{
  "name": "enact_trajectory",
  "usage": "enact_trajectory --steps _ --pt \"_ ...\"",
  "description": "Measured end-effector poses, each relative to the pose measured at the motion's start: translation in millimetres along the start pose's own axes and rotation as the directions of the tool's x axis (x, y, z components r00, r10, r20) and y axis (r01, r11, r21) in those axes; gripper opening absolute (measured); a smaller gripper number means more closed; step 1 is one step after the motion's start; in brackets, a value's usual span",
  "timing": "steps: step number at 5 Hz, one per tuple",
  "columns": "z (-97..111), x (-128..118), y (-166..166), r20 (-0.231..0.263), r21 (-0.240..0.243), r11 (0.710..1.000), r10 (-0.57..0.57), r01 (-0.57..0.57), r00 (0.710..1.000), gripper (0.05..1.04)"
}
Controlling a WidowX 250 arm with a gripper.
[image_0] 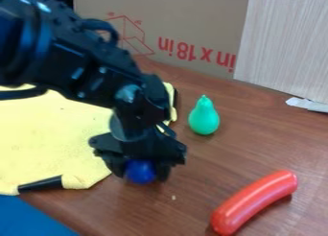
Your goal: Move the blue oval item below the pear green shaped toy
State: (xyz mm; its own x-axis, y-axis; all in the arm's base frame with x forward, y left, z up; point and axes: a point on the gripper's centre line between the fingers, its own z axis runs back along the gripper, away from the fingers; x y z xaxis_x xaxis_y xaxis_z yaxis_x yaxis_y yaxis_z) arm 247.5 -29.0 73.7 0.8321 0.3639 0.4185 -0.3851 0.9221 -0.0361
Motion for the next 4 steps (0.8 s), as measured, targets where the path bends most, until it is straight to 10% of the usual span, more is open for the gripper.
enact_trajectory --steps 4 --pt "4.7 8.3 -31.0 -0.031 -0.008 1.000 0.013 -0.013 0.999 1.009"
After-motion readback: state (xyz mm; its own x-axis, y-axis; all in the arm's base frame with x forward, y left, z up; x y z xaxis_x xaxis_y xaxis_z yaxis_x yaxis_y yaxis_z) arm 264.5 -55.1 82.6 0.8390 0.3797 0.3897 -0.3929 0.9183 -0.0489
